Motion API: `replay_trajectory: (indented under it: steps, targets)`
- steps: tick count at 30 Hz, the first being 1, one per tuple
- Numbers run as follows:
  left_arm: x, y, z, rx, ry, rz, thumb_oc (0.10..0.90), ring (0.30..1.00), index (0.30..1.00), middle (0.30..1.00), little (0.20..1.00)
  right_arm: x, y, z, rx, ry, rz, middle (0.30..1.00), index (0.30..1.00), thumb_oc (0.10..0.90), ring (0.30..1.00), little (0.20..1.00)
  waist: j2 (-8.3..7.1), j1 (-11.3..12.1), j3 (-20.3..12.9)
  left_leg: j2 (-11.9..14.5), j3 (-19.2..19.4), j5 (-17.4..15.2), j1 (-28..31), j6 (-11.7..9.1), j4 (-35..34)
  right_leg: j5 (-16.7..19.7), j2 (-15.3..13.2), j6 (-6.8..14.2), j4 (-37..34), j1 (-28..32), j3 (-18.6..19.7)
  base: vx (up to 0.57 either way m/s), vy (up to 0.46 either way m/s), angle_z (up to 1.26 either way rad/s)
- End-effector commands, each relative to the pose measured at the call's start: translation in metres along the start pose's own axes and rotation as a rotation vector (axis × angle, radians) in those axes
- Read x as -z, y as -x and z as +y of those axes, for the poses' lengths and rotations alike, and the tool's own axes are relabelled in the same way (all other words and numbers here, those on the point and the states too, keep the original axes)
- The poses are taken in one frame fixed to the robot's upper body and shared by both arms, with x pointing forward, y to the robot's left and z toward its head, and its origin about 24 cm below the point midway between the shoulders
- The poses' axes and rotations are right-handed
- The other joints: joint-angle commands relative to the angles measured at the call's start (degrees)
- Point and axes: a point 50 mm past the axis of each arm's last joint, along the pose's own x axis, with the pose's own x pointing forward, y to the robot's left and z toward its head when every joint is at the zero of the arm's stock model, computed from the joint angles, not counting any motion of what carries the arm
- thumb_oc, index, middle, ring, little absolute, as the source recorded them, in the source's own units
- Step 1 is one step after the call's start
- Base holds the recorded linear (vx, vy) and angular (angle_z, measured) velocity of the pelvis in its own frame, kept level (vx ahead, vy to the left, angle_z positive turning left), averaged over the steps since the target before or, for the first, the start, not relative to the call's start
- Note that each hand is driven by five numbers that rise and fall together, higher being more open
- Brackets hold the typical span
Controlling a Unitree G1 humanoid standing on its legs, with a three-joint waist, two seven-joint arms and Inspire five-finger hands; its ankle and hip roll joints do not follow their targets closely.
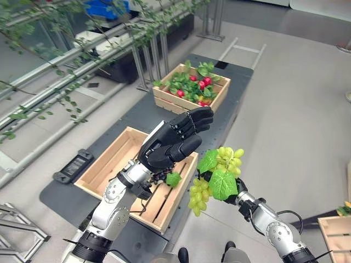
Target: Pick up the fruits from the basket on one side to the basket on the other side
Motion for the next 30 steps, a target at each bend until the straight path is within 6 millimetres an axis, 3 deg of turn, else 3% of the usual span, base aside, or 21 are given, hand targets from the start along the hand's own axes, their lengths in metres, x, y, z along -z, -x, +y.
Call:
replay_trajectory:
  steps: [1, 2, 5, 8, 10, 18, 21, 25, 26, 30]
  targets:
    - [-0.030, -0.012, -0.011, 0.098, -0.043, -0.171, 0.800, 0.900, 0.900, 0.900, 0.900, -0.056, -0.015, 0.049, -0.307, 0.004, -0.302, 0.300, 0.300, 0.400, 0.300, 0.300, -0.12, 0.9, -5.1, -2.5, -10.0, -1.9, 0.8, -2.4, -4.7, 1.7, 0.4, 1.3, 1.8, 0.6, -1.2, -0.08, -0.160, -0.53]
    - [-0.030, -0.011, -0.009, 0.089, -0.033, -0.165, 0.800, 0.900, 0.900, 0.900, 0.900, -0.056, -0.016, 0.050, -0.315, 0.002, -0.302, 0.300, 0.300, 0.400, 0.300, 0.300, -0.27, 1.7, -5.6, -1.6, -7.9, -1.4, 0.4, -2.8, -5.3, 0.8, -0.5, 1.1, 2.1, 2.6, -4.1, -0.05, -0.118, -0.45]
    - [-0.032, -0.010, -0.006, 0.083, -0.034, -0.164, 0.800, 0.900, 0.900, 0.900, 0.900, -0.055, -0.016, 0.053, -0.334, 0.015, -0.301, 0.300, 0.300, 0.400, 0.300, 0.300, -0.57, 2.4, -6.6, -0.4, -5.7, -0.7, -0.3, -3.5, -5.6, -1.2, -0.5, 0.7, -0.3, 5.7, -6.0, -0.07, -0.189, -1.17]
    - [-0.032, -0.008, -0.007, 0.093, -0.033, -0.165, 0.800, 0.900, 0.900, 0.900, 0.900, -0.057, -0.014, 0.055, -0.339, 0.037, -0.312, 0.300, 0.300, 0.400, 0.300, 0.300, -1.28, 2.4, -7.7, 1.1, -3.5, 0.3, -1.5, -4.7, -5.6, -3.9, 1.5, 0.4, -7.6, 9.5, -6.5, -0.10, -0.295, -0.89]
    - [-0.034, -0.009, -0.009, 0.083, -0.034, -0.182, 0.800, 0.900, 0.900, 0.900, 0.900, -0.055, -0.016, 0.056, -0.341, 0.025, -0.303, 0.300, 0.300, 0.400, 0.300, 0.300, -1.91, 2.7, -7.8, 2.4, -0.1, 0.7, -2.0, -5.9, -5.6, -3.2, 2.5, 0.6, -13.5, 11.5, -8.0, -0.16, -0.386, -0.56]
    - [-0.031, -0.018, -0.020, 0.123, -0.009, -0.238, 0.800, 0.900, 0.900, 0.900, 0.900, -0.062, -0.007, 0.052, -0.313, 0.052, -0.367, 0.300, 0.300, 0.400, 0.300, 0.300, -3.02, -1.0, -7.1, 7.6, 2.1, 4.3, -5.4, -9.5, -5.6, -1.9, 7.9, -2.2, -18.3, 9.4, -3.1, -0.16, -0.342, -0.52]
    - [-0.029, -0.021, -0.025, 0.171, 0.012, -0.256, 0.800, 0.900, 0.900, 0.900, 0.900, -0.072, -0.001, 0.051, -0.284, 0.076, -0.427, 0.300, 0.300, 0.400, 0.300, 0.300, -3.19, -2.5, -6.7, 8.9, -0.2, 5.6, -7.0, -10.6, -5.6, -2.1, 10.6, -3.6, -18.3, 8.0, -0.2, -0.11, -0.279, -0.35]
    - [-0.030, -0.023, -0.029, 0.187, 0.011, -0.274, 0.800, 0.900, 0.900, 0.900, 0.900, -0.075, 0.002, 0.050, -0.259, 0.068, -0.450, 0.300, 0.300, 0.400, 0.300, 0.300, -3.22, -3.2, -6.4, 8.0, -3.1, 5.5, -6.5, -10.4, -5.6, -1.9, 11.6, -3.9, -18.3, 7.2, 2.7, -0.02, -0.111, -0.44]
    - [-0.032, -0.022, -0.029, 0.175, 0.003, -0.286, 0.800, 0.900, 0.900, 0.900, 0.900, -0.074, 0.002, 0.049, -0.260, 0.081, -0.442, 0.300, 0.300, 0.400, 0.300, 0.300, -3.00, -2.9, -6.5, 6.1, -7.9, 4.8, -6.1, -9.7, -5.5, -1.7, 12.1, -3.9, -18.3, 7.1, 5.1, 0.04, -0.027, -0.41]
    - [-0.034, -0.022, -0.027, 0.157, 0.020, -0.291, 0.800, 0.900, 0.900, 0.900, 0.900, -0.071, 0.002, 0.051, -0.271, 0.086, -0.415, 0.300, 0.300, 0.400, 0.300, 0.300, -2.30, -2.8, -7.8, 3.2, -15.0, 3.8, -5.6, -8.9, -5.6, -1.6, 12.7, -3.8, -18.3, 7.2, 8.7, 0.14, 0.051, -0.76]
